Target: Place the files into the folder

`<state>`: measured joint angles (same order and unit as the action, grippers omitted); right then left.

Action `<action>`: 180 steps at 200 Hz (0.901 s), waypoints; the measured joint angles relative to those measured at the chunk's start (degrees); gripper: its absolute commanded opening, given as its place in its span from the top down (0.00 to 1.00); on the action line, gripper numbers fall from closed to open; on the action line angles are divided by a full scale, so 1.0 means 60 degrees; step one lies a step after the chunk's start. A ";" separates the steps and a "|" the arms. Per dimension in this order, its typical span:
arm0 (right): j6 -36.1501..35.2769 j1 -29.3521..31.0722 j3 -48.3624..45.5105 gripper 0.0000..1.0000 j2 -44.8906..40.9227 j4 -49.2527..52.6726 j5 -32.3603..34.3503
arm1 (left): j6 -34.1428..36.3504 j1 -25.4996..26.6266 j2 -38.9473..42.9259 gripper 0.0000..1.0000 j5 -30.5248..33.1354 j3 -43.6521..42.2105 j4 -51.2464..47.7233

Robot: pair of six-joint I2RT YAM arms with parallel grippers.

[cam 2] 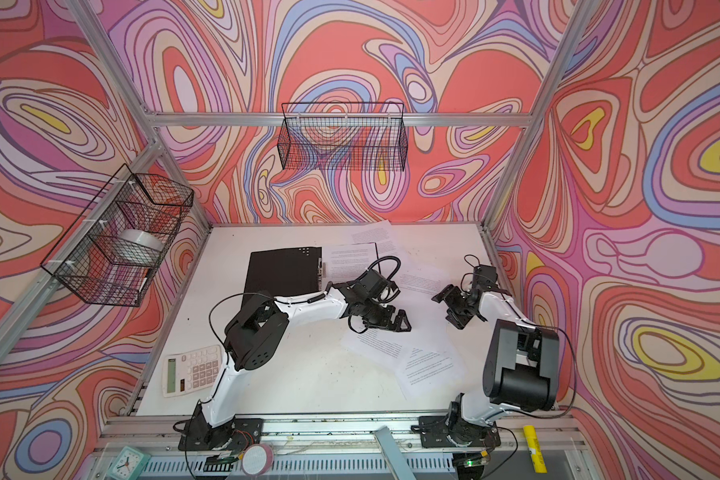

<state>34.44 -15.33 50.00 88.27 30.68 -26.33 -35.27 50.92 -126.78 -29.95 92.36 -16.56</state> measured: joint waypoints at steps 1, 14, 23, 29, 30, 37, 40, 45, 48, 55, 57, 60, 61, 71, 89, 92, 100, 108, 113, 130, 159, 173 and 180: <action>-0.0007 0.0000 -0.0004 0.19 0.0000 0.0004 0.0011 | 0.0000 0.0000 0.0000 0.03 0.0000 0.0000 0.0000; -0.0066 0.0000 -0.0131 0.19 0.0000 0.0066 0.0233 | -0.0004 0.0000 0.0000 0.04 0.0000 -0.0004 0.0004; -0.0091 0.0000 -0.0211 0.19 0.0000 0.0098 0.0364 | -0.0004 0.0000 0.0000 0.03 -0.0004 -0.0004 0.0004; -0.0117 0.0000 -0.0259 0.19 0.0000 0.0131 0.0470 | -0.0004 0.0000 0.0000 0.04 0.0000 -0.0004 0.0004; -0.0120 0.0000 -0.0266 0.19 0.0000 0.0135 0.0484 | 0.0000 0.0000 0.0000 0.04 0.0000 -0.0007 0.0004; -0.0138 0.0000 -0.0313 0.19 0.0000 0.0149 0.0616 | 0.0000 0.0000 0.0000 0.04 -0.0004 -0.0011 0.0011; -0.0153 0.0000 -0.0328 0.19 0.0000 0.0153 0.0656 | -0.0004 -0.0004 0.0000 0.04 -0.0004 -0.0015 0.0015; -0.0164 0.0000 -0.0346 0.20 0.0000 0.0164 0.0739 | 0.0000 -0.0004 0.0000 0.04 -0.0007 -0.0022 0.0018; -0.0175 0.0000 -0.0357 0.20 0.0000 0.0164 0.0783 | 0.0000 -0.0004 0.0004 0.04 -0.0004 -0.0022 0.0022; -0.0197 0.0000 -0.0379 0.20 0.0004 0.0157 0.0867 | -0.0004 -0.0004 0.0004 0.04 -0.0007 -0.0022 0.0022; -0.0197 0.0000 -0.0390 0.20 0.0004 0.0153 0.0892 | -0.0004 -0.0004 0.0004 0.04 -0.0007 -0.0022 0.0025; -0.0204 0.0000 -0.0393 0.20 0.0004 0.0149 0.0914 | -0.0004 -0.0004 0.0004 0.04 -0.0007 -0.0022 0.0025; -0.0208 0.0000 -0.0401 0.20 0.0004 0.0149 0.0929 | -0.0004 -0.0004 0.0004 0.04 -0.0007 -0.0022 0.0025; -0.0229 0.0000 -0.0415 0.20 0.0029 0.0117 0.0980 | -0.0007 -0.0004 0.0004 0.04 -0.0007 -0.0022 0.0025; -0.0251 0.0007 -0.0415 0.20 0.0233 -0.0080 0.0969 | -0.0022 -0.0004 0.0004 0.04 -0.0007 -0.0025 0.0029; -0.0255 0.0007 -0.0404 0.20 0.0273 -0.0113 0.0936 | -0.0022 -0.0004 0.0004 0.03 -0.0004 -0.0025 0.0029; -0.0262 0.0015 -0.0393 0.20 0.0310 -0.0262 0.0882 | -0.0022 -0.0004 0.0004 0.03 -0.0011 -0.0025 0.0040; -0.0259 0.0040 -0.0390 0.20 0.0357 -0.0386 0.0812 | -0.0022 -0.0004 0.0004 0.04 -0.0011 -0.0025 0.0055; -0.0255 0.0062 -0.0386 0.20 0.0382 -0.0455 0.0794 | -0.0022 -0.0004 0.0004 0.04 -0.0011 -0.0025 0.0062; -0.0229 0.0182 -0.0386 0.20 0.0455 -0.0754 0.0670 | -0.0022 -0.0004 0.0004 0.03 -0.0011 -0.0025 0.0062; -0.0113 0.0277 -0.0401 0.20 0.0634 -0.1279 0.0149 | -0.0018 -0.0004 0.0004 0.04 -0.0015 -0.0025 0.0062; -0.0073 0.0277 -0.0426 0.19 0.0692 -0.1483 -0.0153 | -0.0018 -0.0004 0.0000 0.03 -0.0018 -0.0025 0.0062; -0.0051 0.0277 -0.0459 0.19 0.0703 -0.1592 -0.0317 | -0.0015 -0.0004 0.0000 0.04 -0.0018 -0.0025 0.0062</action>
<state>34.13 -13.67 47.24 92.49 21.12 -28.23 -35.35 50.89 -126.78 -30.06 92.20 -16.19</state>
